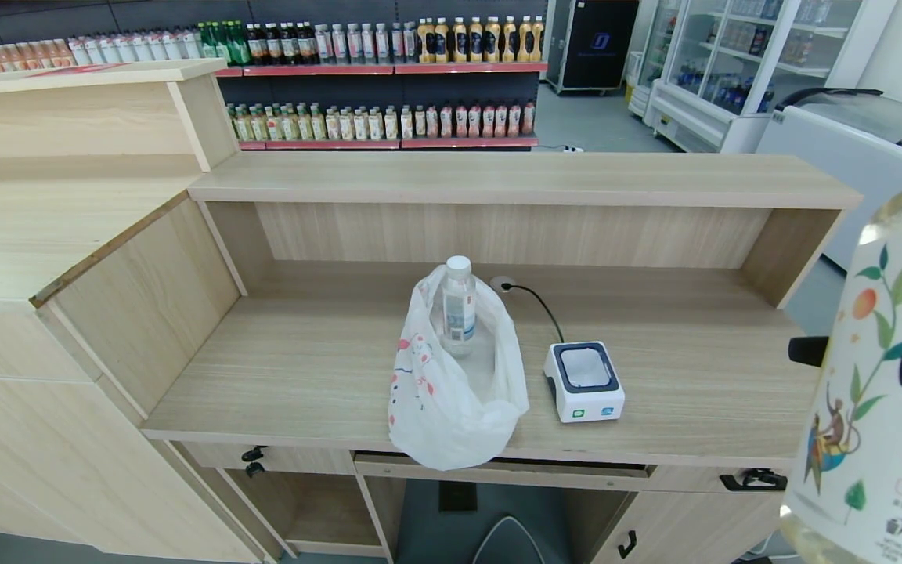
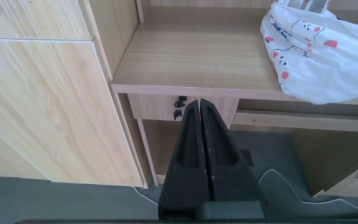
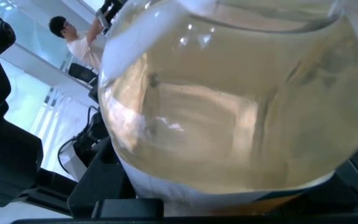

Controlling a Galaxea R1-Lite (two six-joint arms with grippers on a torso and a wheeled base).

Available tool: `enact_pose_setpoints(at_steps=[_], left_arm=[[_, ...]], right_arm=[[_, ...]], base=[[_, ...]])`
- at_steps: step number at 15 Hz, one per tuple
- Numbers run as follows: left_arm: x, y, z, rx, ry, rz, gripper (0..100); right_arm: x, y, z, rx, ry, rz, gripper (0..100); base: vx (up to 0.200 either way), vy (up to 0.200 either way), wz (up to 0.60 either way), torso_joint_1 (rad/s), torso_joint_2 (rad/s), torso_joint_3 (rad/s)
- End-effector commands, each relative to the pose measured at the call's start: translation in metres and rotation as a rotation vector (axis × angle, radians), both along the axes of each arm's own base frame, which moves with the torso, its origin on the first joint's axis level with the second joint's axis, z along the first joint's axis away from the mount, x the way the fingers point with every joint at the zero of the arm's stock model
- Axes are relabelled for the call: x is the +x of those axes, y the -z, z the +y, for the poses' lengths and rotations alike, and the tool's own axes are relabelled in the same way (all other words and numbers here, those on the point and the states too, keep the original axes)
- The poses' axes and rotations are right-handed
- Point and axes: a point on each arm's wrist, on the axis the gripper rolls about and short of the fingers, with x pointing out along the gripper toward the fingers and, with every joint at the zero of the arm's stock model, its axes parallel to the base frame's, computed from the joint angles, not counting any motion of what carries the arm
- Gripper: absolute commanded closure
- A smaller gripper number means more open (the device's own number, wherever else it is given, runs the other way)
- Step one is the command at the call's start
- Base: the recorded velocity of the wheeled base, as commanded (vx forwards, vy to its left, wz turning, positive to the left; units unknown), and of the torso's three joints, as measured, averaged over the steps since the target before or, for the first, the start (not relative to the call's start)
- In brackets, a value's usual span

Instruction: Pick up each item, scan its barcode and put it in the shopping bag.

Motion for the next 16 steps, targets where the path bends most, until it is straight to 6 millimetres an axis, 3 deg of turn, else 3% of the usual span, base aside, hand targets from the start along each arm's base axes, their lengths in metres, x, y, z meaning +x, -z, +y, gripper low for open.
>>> enact_pose_setpoints(at_steps=[1, 5, 7, 11, 14, 16], left_arm=[[0.000, 0.000, 0.000, 0.000, 0.000, 0.000, 100], [0.000, 0.000, 0.000, 0.000, 0.000, 0.000, 100], [0.000, 0.000, 0.000, 0.000, 0.000, 0.000, 100], [0.000, 0.000, 0.000, 0.000, 0.000, 0.000, 100], [0.000, 0.000, 0.000, 0.000, 0.000, 0.000, 100], [0.000, 0.000, 0.000, 0.000, 0.000, 0.000, 100]], right_arm=[[-0.001, 0.000, 0.000, 0.001, -0.001, -0.001, 100], [-0.003, -0.001, -0.002, -0.006, 0.004, 0.006, 100], [0.009, 0.004, -0.002, -0.059, 0.109, -0.054, 100], [0.054, 0.038, -0.017, -0.391, 0.495, -0.257, 100], [0.097, 0.061, -0.055, -0.722, 0.838, -0.460, 100], [0.110, 0.064, -0.068, -0.828, 0.982, -0.532, 100]], base=[[0.000, 0.000, 0.00, 0.000, 0.00, 0.000], [0.000, 0.000, 0.00, 0.000, 0.00, 0.000], [0.000, 0.000, 0.00, 0.000, 0.00, 0.000], [0.000, 0.000, 0.00, 0.000, 0.00, 0.000], [0.000, 0.000, 0.00, 0.000, 0.00, 0.000], [0.000, 0.000, 0.00, 0.000, 0.00, 0.000]])
